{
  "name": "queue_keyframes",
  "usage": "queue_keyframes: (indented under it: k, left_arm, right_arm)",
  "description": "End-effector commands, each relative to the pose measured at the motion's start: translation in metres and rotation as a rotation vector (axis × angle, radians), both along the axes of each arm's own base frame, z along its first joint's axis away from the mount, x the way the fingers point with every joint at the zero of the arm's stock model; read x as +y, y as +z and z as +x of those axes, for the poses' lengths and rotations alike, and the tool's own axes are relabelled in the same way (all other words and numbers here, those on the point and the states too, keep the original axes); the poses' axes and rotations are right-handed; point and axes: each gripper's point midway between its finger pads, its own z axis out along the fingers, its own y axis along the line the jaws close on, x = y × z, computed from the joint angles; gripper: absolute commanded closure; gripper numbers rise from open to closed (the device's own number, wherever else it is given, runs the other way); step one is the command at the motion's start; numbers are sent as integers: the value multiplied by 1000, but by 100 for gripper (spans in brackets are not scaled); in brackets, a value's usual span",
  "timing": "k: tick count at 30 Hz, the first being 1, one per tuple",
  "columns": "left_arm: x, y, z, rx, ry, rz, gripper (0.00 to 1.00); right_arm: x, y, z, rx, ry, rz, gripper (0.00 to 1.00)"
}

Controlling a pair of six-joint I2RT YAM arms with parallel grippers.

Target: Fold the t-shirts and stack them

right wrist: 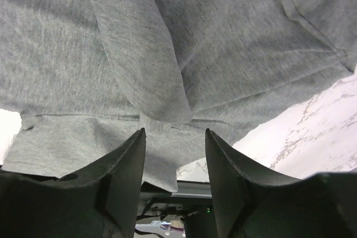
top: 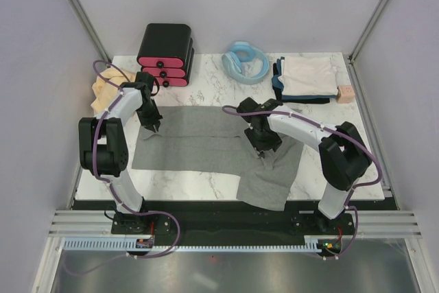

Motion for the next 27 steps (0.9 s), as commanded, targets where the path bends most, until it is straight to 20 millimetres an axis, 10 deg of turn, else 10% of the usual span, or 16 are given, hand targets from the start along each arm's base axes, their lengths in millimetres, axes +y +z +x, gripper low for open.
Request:
queue_keyframes:
  k: [1,27]
  left_arm:
    - [-2,4,7,-25,-39,-7,83]
    - [-3,0,7,-13,-41,-11,83]
  right_arm:
    - [10,1,10,-29,32,9,45]
    - [22,-36,21,28,66,-32,43]
